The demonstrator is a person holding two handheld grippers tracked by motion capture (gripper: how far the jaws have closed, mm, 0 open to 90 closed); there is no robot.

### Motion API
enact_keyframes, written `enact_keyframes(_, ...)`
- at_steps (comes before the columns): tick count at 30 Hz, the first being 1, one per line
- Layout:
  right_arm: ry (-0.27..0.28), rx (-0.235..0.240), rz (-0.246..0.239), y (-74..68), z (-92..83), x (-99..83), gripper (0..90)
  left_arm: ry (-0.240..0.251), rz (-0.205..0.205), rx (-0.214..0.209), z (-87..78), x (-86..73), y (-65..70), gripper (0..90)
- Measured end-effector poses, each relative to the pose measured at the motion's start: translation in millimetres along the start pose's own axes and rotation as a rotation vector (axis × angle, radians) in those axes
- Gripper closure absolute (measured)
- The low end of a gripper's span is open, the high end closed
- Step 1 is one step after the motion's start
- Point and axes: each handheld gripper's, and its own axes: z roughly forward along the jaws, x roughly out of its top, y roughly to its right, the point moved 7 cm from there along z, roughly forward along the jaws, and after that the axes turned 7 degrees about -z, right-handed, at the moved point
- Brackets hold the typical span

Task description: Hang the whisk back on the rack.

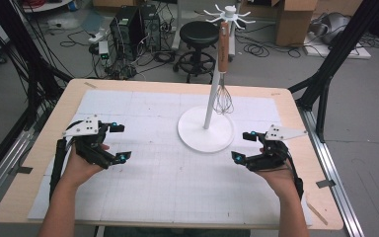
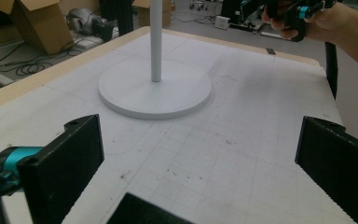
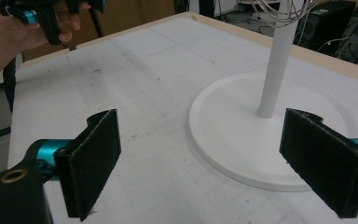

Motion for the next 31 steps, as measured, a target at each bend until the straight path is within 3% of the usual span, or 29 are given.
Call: enact_keyframes(31, -0.006, 0.005, 0.006, 0.7, 1.5, -0.9, 11.7, -0.001, 0.003, 0.003, -2.4, -1.1, 0.3, 1.6)
